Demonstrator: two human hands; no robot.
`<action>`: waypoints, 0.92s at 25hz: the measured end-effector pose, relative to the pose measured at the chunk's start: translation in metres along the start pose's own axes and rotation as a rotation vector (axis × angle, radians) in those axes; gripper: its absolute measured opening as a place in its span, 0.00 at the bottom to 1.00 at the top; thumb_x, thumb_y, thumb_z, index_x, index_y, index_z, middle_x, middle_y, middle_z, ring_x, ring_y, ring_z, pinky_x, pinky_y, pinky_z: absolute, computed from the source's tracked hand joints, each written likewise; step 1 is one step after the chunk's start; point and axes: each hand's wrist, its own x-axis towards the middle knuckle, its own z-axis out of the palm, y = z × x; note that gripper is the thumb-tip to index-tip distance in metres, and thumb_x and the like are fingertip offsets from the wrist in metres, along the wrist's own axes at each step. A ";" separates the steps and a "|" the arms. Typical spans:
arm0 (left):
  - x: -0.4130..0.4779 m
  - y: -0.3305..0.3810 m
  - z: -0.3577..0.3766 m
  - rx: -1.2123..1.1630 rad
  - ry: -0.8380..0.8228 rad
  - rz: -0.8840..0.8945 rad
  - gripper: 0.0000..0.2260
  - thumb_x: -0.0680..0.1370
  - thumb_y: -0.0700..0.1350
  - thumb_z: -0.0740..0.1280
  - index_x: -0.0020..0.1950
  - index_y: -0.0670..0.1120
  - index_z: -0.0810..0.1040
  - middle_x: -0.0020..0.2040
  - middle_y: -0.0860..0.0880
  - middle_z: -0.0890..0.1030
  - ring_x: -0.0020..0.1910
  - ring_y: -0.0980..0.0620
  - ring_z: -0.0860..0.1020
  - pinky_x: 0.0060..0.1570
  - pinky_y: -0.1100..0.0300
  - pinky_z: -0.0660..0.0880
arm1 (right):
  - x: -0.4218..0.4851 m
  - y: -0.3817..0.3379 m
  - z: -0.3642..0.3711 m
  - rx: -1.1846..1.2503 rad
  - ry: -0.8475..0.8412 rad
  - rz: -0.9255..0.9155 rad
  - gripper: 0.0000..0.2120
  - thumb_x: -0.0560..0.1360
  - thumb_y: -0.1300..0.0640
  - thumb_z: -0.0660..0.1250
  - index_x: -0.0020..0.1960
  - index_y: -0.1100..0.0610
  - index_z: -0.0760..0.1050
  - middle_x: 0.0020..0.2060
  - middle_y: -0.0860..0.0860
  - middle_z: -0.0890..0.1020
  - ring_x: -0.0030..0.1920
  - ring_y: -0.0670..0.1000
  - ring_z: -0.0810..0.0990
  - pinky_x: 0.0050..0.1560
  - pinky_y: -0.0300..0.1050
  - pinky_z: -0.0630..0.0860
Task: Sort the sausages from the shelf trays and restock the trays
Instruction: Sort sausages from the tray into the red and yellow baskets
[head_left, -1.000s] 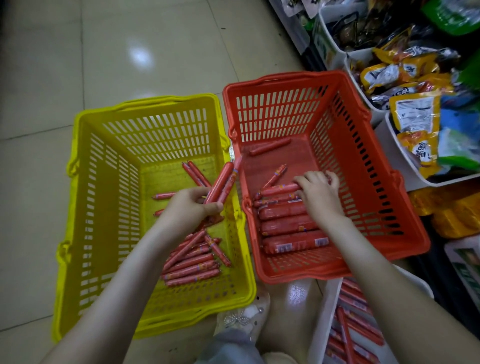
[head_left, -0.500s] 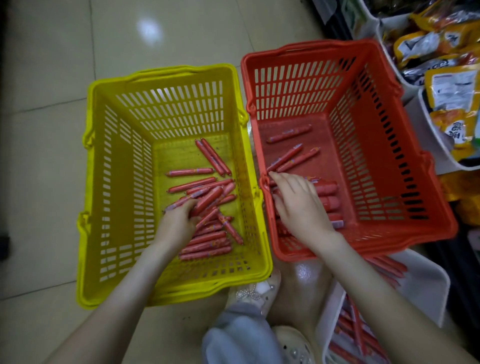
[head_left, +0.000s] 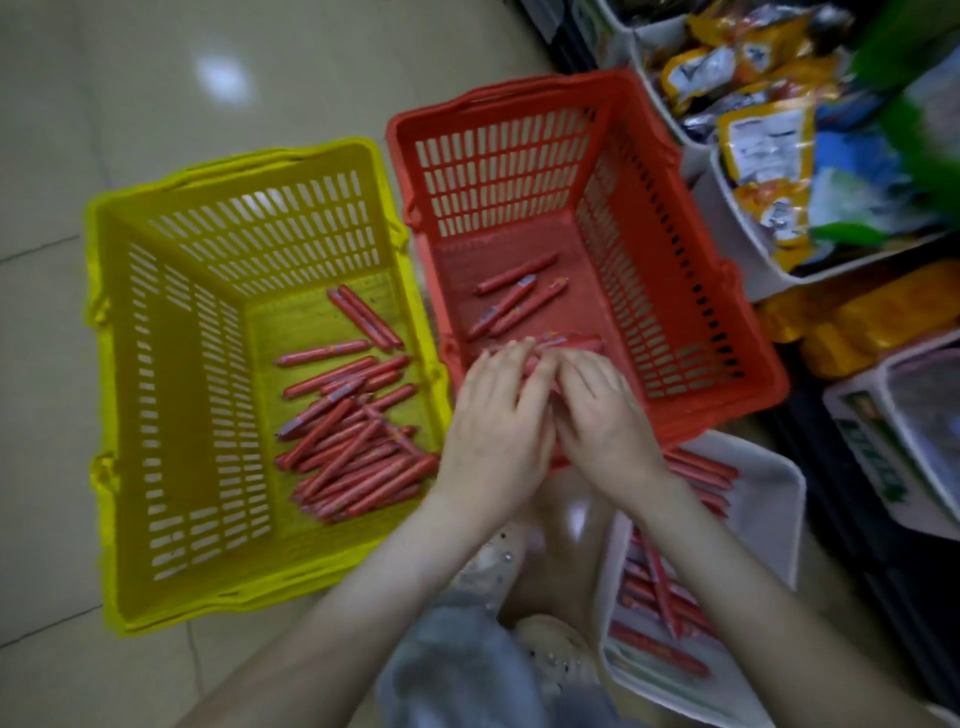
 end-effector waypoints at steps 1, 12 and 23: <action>-0.004 0.014 0.016 -0.006 -0.051 0.054 0.21 0.73 0.42 0.61 0.65 0.39 0.74 0.63 0.37 0.75 0.62 0.39 0.73 0.66 0.47 0.66 | -0.019 0.015 -0.007 0.012 0.018 0.059 0.19 0.73 0.59 0.60 0.62 0.66 0.72 0.56 0.60 0.78 0.58 0.57 0.73 0.62 0.49 0.67; -0.085 0.050 0.154 0.329 -0.548 0.746 0.34 0.72 0.57 0.68 0.74 0.44 0.65 0.74 0.43 0.65 0.73 0.45 0.63 0.71 0.46 0.53 | -0.247 0.110 0.057 -0.103 -0.374 0.593 0.49 0.60 0.43 0.77 0.72 0.59 0.56 0.67 0.60 0.71 0.68 0.60 0.68 0.68 0.59 0.65; -0.104 0.033 0.171 0.238 -0.635 0.665 0.33 0.72 0.59 0.63 0.71 0.41 0.69 0.72 0.41 0.68 0.72 0.43 0.65 0.72 0.44 0.58 | -0.260 0.133 0.084 -0.304 -0.519 0.556 0.27 0.59 0.56 0.77 0.56 0.60 0.74 0.50 0.54 0.78 0.52 0.56 0.76 0.54 0.48 0.75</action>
